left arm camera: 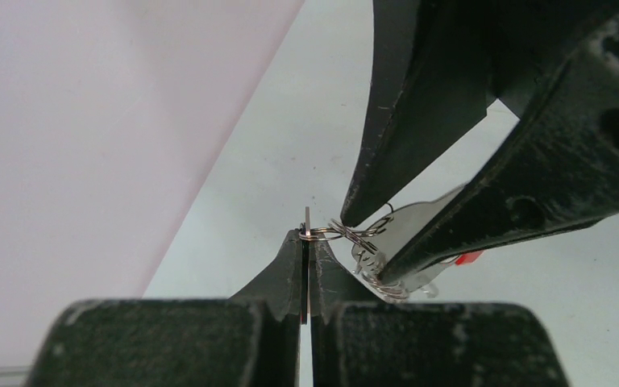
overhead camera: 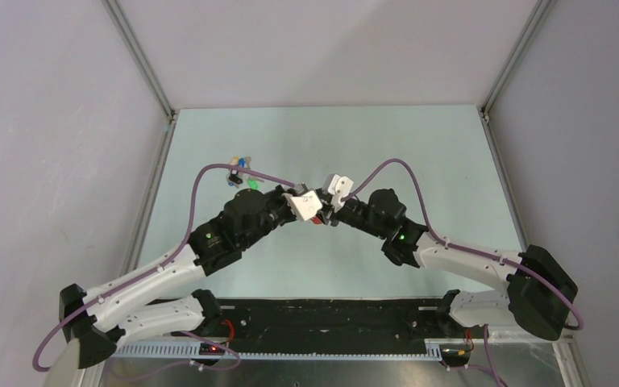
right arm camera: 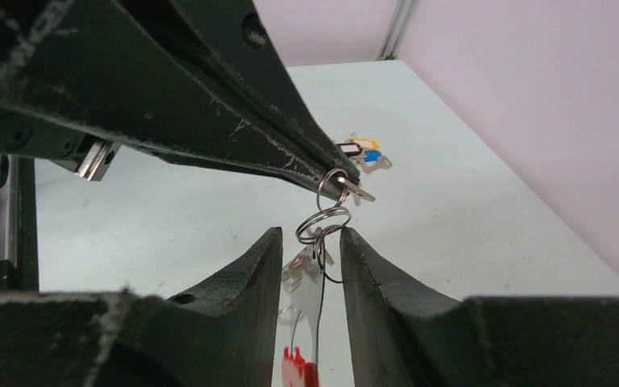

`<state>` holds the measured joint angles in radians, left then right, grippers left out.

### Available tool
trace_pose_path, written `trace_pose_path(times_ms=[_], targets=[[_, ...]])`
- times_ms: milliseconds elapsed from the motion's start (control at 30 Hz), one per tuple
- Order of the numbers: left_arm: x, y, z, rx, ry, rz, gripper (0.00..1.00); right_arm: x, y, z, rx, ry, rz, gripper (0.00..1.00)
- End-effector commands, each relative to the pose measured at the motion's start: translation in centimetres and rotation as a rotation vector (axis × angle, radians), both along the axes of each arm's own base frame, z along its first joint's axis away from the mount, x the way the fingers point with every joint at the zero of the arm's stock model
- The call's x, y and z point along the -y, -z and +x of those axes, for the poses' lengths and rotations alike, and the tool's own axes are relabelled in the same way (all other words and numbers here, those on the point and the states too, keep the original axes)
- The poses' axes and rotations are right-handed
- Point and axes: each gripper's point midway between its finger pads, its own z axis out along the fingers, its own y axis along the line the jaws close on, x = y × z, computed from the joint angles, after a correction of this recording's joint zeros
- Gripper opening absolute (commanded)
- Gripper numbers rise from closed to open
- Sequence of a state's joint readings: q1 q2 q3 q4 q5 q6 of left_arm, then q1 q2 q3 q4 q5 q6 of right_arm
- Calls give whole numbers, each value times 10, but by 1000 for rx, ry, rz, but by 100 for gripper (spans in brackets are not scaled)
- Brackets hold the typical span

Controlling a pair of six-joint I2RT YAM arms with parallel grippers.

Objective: Remove the keys from the keyring

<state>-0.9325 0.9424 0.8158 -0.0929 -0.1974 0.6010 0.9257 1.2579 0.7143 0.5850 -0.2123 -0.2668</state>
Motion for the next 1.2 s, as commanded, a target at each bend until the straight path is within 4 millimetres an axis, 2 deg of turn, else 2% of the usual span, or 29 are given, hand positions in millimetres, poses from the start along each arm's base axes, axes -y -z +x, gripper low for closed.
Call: trace_pose_path(times_ms=[0, 133, 333, 400, 433, 500, 633, 1000, 1167], targets=[[4, -39, 0, 45, 12, -101, 0, -2, -42, 10, 76, 57, 106, 36], [4, -39, 0, 44, 12, -103, 0, -3, -46, 9, 91, 63, 123, 31], [0, -39, 3, 45, -19, -102, 0, 0, -48, 7, 129, 77, 118, 12], [-3, -39, 6, 39, -43, -104, 0, 3, -48, 6, 148, 78, 108, 1], [-4, -40, 7, 35, -58, -112, 0, 3, -45, 4, 149, 71, 94, 0], [-7, -41, 10, 26, -79, -119, 0, 3, -41, -1, 163, 41, 63, 0], [-8, -40, 12, 17, -87, -123, 0, 5, -44, -7, 193, 18, 66, 0], [3, -23, 12, -24, -46, -81, 0, 24, -67, -20, 302, 38, 191, 0], [13, -11, 8, -62, 5, -58, 0, 25, -71, -30, 383, 3, 209, 0]])
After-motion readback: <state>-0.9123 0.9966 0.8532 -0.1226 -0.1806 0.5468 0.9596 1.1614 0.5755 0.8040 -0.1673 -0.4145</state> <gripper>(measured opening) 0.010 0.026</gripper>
